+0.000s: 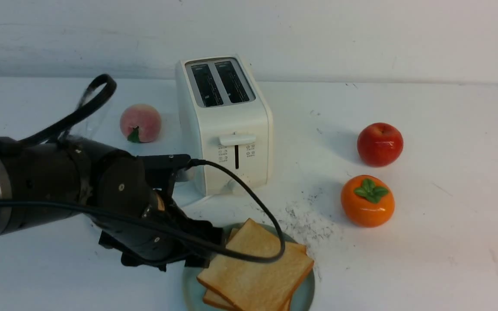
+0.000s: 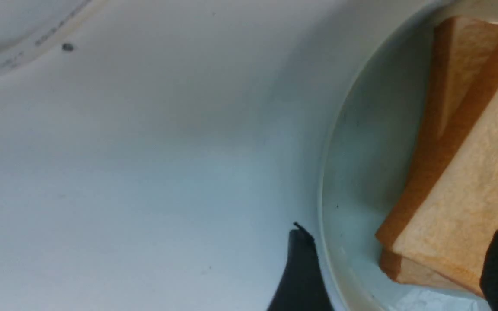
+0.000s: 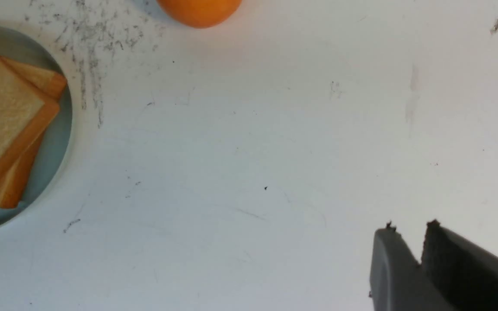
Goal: Take toasted bread from bread machine on white table place on plate.
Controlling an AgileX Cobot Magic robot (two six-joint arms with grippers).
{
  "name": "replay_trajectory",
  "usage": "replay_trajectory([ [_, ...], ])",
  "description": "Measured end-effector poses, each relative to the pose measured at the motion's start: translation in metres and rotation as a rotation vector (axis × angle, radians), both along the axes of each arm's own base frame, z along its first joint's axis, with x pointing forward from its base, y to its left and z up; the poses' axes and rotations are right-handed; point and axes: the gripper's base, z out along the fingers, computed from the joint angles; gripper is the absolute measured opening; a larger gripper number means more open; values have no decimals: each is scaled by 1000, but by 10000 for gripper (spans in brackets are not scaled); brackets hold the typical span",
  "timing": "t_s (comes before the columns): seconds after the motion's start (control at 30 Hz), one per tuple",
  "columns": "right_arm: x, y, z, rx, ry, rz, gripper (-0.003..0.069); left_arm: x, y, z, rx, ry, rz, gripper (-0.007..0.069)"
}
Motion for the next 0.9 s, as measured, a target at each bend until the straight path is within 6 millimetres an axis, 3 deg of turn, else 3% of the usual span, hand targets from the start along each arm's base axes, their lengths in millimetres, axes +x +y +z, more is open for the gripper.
replay_trajectory([
  [0.13,-12,-2,1,-27,27,27,117,2,-2,28,7,19,-10,330],
  [0.17,-13,-3,1,-29,33,28,117,2,-2,31,5,14,-12,319],
  [0.3,-53,-8,9,-7,17,37,104,3,-3,64,-11,-54,-51,31],
  [0.37,-72,-9,13,27,-33,47,60,3,-3,71,-24,-72,-53,-14],
  [0.47,-101,-11,17,84,-137,66,-10,3,-4,74,-36,-72,-52,-14],
  [0.63,-128,-15,6,137,-331,73,-18,1,-3,73,-32,-58,-52,-14],
  [0.73,-120,-16,-8,148,-529,49,-18,1,-3,73,-34,-57,-52,-14],
  [0.9,-98,-16,-29,120,-670,28,-16,1,-3,73,-36,-56,-51,-14],
])
